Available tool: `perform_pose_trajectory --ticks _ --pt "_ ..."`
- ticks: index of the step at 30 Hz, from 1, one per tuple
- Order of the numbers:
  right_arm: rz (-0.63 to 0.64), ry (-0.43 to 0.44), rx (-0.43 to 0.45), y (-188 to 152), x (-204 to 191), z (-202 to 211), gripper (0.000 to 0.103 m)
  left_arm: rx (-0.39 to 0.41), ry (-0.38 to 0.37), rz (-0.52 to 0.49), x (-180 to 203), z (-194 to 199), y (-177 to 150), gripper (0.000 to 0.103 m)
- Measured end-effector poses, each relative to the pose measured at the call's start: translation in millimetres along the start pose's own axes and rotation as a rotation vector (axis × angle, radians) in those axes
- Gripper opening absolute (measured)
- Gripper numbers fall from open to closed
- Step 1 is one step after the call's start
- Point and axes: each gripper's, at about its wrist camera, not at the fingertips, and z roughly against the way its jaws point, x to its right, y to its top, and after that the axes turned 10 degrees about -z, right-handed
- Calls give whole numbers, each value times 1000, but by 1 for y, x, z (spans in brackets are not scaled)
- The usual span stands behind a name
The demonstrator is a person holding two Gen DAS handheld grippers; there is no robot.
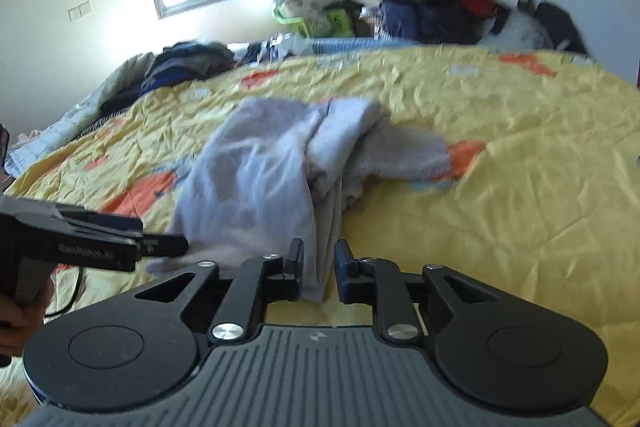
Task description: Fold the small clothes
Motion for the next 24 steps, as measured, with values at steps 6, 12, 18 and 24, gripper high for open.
perform_pose_trajectory --ticks 6,12,18,24 --pt "82 -34 -81 -9 -14 -22 49 -1 21 35 2 2 -4 84" --pt "34 -47 -77 -12 -9 -21 55 5 49 49 6 6 -10 87" --pt "37 -64 -80 -17 -12 -17 61 2 58 73 6 9 -12 88" --pt "39 -70 -83 -23 -16 -12 69 -1 63 94 8 14 -17 92"
